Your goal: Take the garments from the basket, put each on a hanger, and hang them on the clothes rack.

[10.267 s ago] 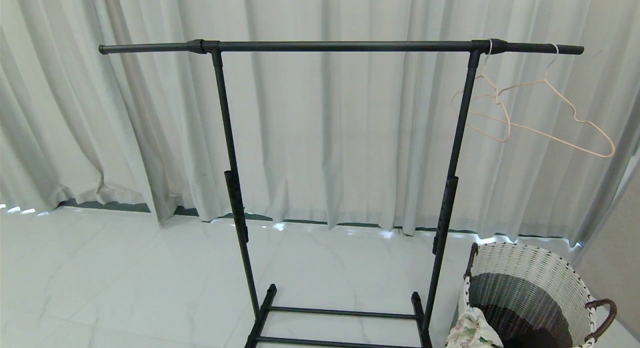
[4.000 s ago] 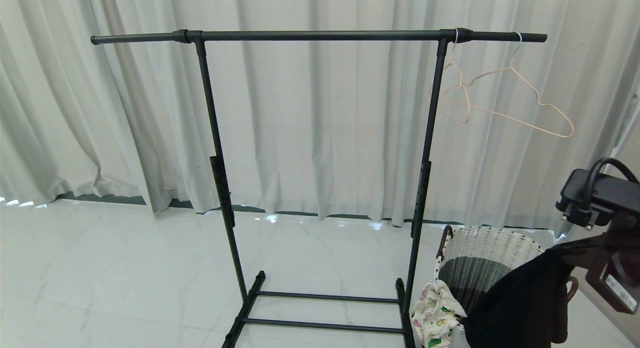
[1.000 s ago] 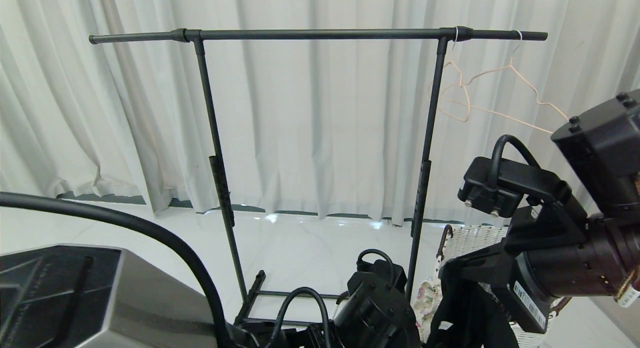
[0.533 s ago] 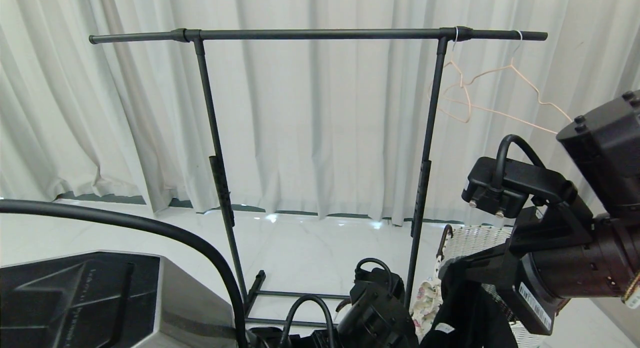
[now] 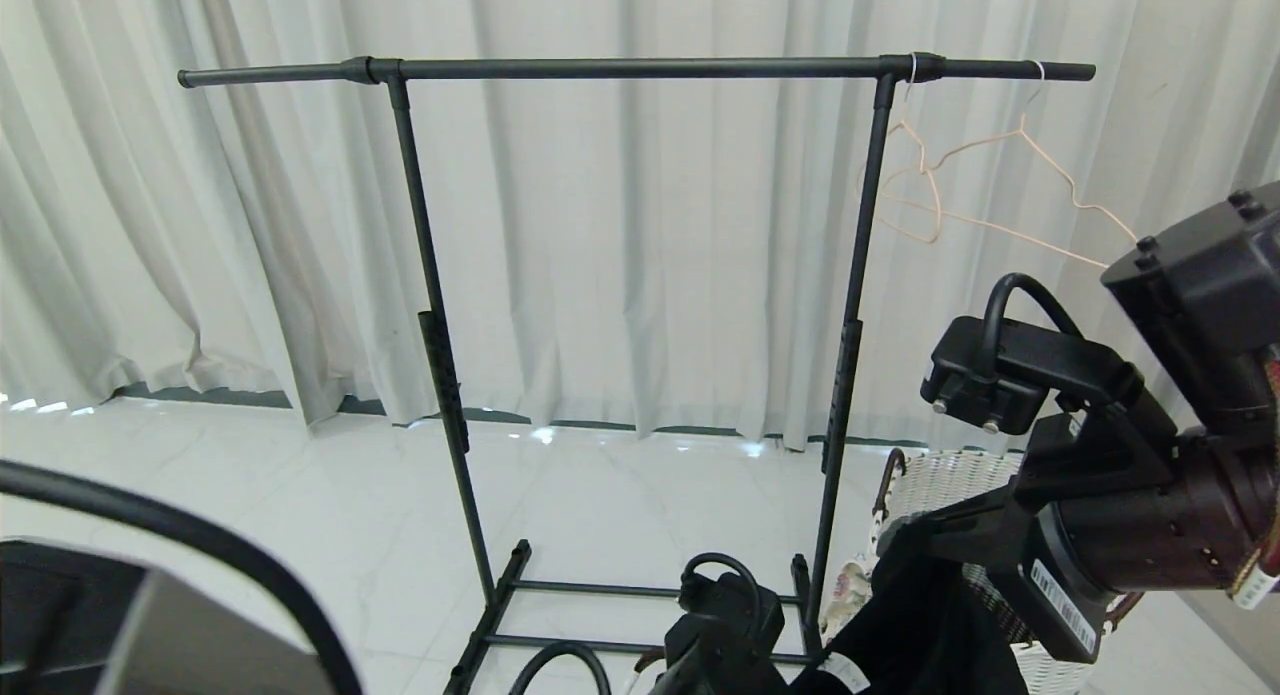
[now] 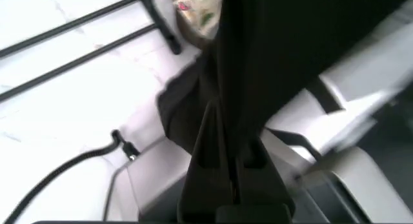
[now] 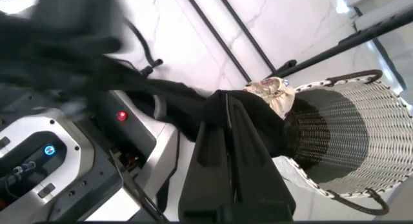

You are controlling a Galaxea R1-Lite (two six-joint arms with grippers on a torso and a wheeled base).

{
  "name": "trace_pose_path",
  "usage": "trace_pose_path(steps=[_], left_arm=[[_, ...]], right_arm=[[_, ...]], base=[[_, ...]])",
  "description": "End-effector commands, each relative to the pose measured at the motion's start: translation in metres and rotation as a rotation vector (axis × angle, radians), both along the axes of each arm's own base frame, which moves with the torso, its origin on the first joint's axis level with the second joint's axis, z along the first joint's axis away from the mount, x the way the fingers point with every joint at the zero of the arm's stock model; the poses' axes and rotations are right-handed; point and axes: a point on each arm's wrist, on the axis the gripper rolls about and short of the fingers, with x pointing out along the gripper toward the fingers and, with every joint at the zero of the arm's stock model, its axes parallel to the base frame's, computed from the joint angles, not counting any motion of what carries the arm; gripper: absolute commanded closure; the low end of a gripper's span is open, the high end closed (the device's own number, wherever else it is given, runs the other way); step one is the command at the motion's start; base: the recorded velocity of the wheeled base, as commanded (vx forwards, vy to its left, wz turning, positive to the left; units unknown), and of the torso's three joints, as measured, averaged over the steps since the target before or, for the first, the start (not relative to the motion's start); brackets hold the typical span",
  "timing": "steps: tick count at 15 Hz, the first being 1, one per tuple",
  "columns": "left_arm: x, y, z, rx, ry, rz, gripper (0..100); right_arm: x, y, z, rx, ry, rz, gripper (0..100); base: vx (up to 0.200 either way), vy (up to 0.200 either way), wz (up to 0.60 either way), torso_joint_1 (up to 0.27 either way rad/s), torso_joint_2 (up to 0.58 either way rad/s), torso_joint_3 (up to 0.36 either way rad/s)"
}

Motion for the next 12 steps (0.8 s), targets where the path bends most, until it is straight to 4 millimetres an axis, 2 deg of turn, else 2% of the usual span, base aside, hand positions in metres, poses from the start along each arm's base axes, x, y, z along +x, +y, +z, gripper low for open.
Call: trace_pose_path(steps=[1,2,4,5,6,7,9,10,12], left_arm=[[-0.038,0.037,0.057,-0.183,-0.014,-0.045,100],[-0.046,0.052,0.084,-0.281,-0.029,-0.056,100],[-0.063,0.094,0.125,-0.322,-0.042,-0.062,100],[-0.068,0.105,0.136,-0.327,-0.042,-0.063,100],[-0.083,0.14,0.167,-0.344,-0.034,-0.078,100],[-0.092,0.161,0.187,-0.37,-0.029,-0.086,100],[-0.103,0.189,0.219,-0.403,-0.03,-0.094,100],[-0.109,0.203,0.243,-0.44,-0.04,-0.09,100],[-0.104,0.209,0.26,-0.473,-0.086,-0.013,100]], right_arm=[[0.003,0.002,0.0,0.003,0.006,-0.005,100],[0.005,0.003,0.003,0.017,0.005,-0.012,100],[0.007,0.006,0.01,0.052,0.004,0.004,100],[0.007,0.008,0.012,0.059,0.004,0.011,100],[0.007,0.015,0.017,0.078,-0.001,0.038,100],[0.007,0.019,0.02,0.089,-0.001,0.053,100],[0.006,0.026,0.025,0.111,0.001,0.086,100],[0.007,0.035,0.029,0.127,-0.002,0.108,100],[0.012,0.047,0.034,0.144,-0.012,0.122,100]], base=[[0.0,0.0,0.0,0.0,0.0,0.0],[0.0,0.0,0.0,0.0,0.0,0.0],[0.0,0.0,0.0,0.0,0.0,0.0],[0.0,0.0,0.0,0.0,0.0,0.0],[0.0,0.0,0.0,0.0,0.0,0.0],[0.0,0.0,0.0,0.0,0.0,0.0],[0.0,0.0,0.0,0.0,0.0,0.0],[0.0,0.0,0.0,0.0,0.0,0.0],[0.0,0.0,0.0,0.0,0.0,0.0]])
